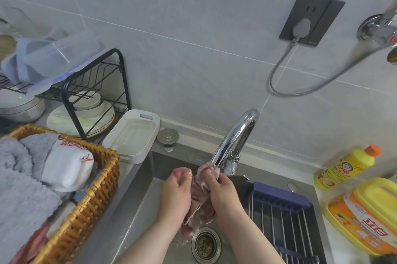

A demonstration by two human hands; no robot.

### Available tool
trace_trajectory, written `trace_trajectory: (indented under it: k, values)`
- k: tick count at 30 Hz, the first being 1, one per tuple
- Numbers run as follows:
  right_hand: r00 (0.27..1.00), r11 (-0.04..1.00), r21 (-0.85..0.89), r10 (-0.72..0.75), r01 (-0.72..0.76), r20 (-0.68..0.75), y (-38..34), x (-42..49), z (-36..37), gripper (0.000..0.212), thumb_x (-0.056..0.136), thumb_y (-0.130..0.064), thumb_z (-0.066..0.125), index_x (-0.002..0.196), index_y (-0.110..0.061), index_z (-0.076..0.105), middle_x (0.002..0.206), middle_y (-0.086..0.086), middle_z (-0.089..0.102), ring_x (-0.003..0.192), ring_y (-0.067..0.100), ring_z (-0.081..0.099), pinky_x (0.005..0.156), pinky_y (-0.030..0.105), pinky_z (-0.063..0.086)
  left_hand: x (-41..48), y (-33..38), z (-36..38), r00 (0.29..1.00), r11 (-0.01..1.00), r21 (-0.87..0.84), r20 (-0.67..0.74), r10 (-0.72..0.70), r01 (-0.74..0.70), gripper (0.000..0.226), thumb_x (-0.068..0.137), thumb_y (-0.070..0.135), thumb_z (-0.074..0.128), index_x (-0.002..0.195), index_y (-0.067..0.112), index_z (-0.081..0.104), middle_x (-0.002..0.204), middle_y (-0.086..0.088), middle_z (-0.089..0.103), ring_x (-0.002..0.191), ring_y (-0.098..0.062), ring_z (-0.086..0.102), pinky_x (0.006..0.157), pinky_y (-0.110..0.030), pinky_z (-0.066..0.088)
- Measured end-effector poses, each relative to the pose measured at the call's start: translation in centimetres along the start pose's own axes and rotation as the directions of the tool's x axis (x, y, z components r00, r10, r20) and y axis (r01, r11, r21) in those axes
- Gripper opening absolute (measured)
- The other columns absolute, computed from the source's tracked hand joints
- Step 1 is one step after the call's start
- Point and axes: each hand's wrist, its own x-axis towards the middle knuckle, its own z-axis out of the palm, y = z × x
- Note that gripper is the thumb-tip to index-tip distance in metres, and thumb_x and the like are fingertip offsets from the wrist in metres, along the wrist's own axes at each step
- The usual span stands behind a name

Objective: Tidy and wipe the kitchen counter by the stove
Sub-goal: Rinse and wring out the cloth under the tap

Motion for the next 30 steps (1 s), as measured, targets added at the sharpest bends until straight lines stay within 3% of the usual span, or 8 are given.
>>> trace_trajectory:
  k: [5, 10, 14, 16, 19, 23, 27, 30]
  values:
    - [0.99, 0.997, -0.028, 0.071, -0.075, -0.118, 0.3, -0.1, 0.7, 0.052, 0.092, -0.055, 0.054, 0.092, -0.005, 0.07, 0.086, 0.015, 0.074, 0.085, 0.032, 0.072, 0.083, 0.047, 0.058, -0.2, 0.6, -0.8, 1.0, 1.0, -0.025, 0.026, 0.002, -0.001, 0.048, 0.1, 0.037, 0.042, 0.055, 0.024, 0.05, 0.049, 0.009, 0.051, 0.056, -0.016, 0.049, 0.061, -0.034, 0.042]
    - [0.997, 0.999, 0.038, 0.031, -0.028, -0.075, 0.5, 0.0, -0.5, 0.041, 0.098, -0.04, 0.052, 0.092, -0.002, 0.064, 0.092, 0.025, 0.071, 0.087, 0.042, 0.069, 0.079, 0.054, 0.058, -0.1, -0.9, -1.3, 0.975, 0.985, -0.13, 0.204, -0.086, 0.114, 0.018, 0.101, 0.017, 0.05, 0.113, 0.014, 0.063, 0.112, 0.007, 0.07, 0.11, -0.01, 0.065, 0.092, -0.029, 0.051]
    - [0.992, 0.947, 0.294, 0.117, -0.127, 0.052, 0.9, -0.6, -1.7, 0.019, 0.09, 0.009, 0.046, 0.082, -0.004, 0.058, 0.08, 0.022, 0.065, 0.071, 0.031, 0.063, 0.064, 0.037, 0.049, -0.4, -0.6, -1.5, 0.894, 0.832, -0.395, 0.381, -0.237, 0.389, 0.022, 0.091, 0.005, 0.062, 0.112, 0.012, 0.063, 0.102, -0.013, 0.074, 0.093, -0.029, 0.072, 0.075, -0.037, 0.056]
    - [0.982, 0.904, 0.387, 0.183, -0.184, 0.038, 1.4, -0.8, -2.3, 0.019, 0.088, 0.01, 0.046, 0.08, -0.002, 0.058, 0.082, 0.023, 0.065, 0.073, 0.031, 0.062, 0.07, 0.043, 0.05, -0.4, 0.0, -1.2, 0.844, 0.755, -0.431, 0.446, -0.298, 0.494, 0.023, 0.093, 0.012, 0.062, 0.115, 0.005, 0.062, 0.101, -0.019, 0.073, 0.09, -0.033, 0.072, 0.067, -0.035, 0.058]
    - [0.979, 0.891, 0.415, 0.202, -0.186, 0.005, 1.9, -1.9, -3.3, 0.015, 0.098, -0.007, 0.051, 0.086, -0.001, 0.058, 0.085, 0.025, 0.069, 0.076, 0.036, 0.069, 0.077, 0.05, 0.055, -0.3, 0.1, -0.4, 0.791, 0.607, -0.524, 0.506, -0.343, 0.598, 0.034, 0.094, 0.007, 0.058, 0.128, 0.005, 0.055, 0.111, -0.022, 0.07, 0.102, -0.039, 0.068, 0.089, -0.048, 0.054]
    - [0.988, 0.955, 0.257, 0.137, -0.151, 0.069, 2.4, -3.1, -4.5, 0.036, 0.079, -0.014, 0.076, 0.109, -0.002, 0.061, 0.095, 0.026, 0.072, 0.086, 0.045, 0.071, 0.082, 0.061, 0.055, -0.6, 0.9, 0.5, 0.843, 0.704, -0.487, 0.436, -0.316, 0.516, 0.032, 0.089, -0.009, 0.055, 0.114, 0.009, 0.063, 0.103, -0.021, 0.072, 0.095, -0.041, 0.069, 0.09, -0.053, 0.052]
    - [0.999, 0.967, 0.251, 0.042, -0.046, 0.024, 3.2, -3.0, -5.2, 0.034, 0.077, 0.015, 0.059, 0.096, -0.011, 0.071, 0.095, 0.029, 0.07, 0.091, 0.051, 0.067, 0.082, 0.07, 0.05, -0.5, 1.9, 1.1, 0.852, 0.699, -0.499, 0.4, -0.338, 0.512, 0.017, 0.095, 0.022, 0.06, 0.098, 0.005, 0.065, 0.093, -0.022, 0.073, 0.087, -0.038, 0.071, 0.08, -0.044, 0.054]
    - [1.0, 0.938, 0.348, 0.015, -0.009, -0.013, 3.2, -3.2, -5.4, 0.033, 0.06, 0.007, 0.062, 0.087, -0.01, 0.07, 0.093, 0.034, 0.067, 0.087, 0.051, 0.066, 0.081, 0.074, 0.047, 0.0, 1.9, 1.4, 0.898, 0.78, -0.457, 0.314, -0.309, 0.428, 0.017, 0.097, 0.016, 0.056, 0.09, 0.004, 0.065, 0.088, -0.019, 0.073, 0.085, -0.032, 0.071, 0.08, -0.042, 0.056]
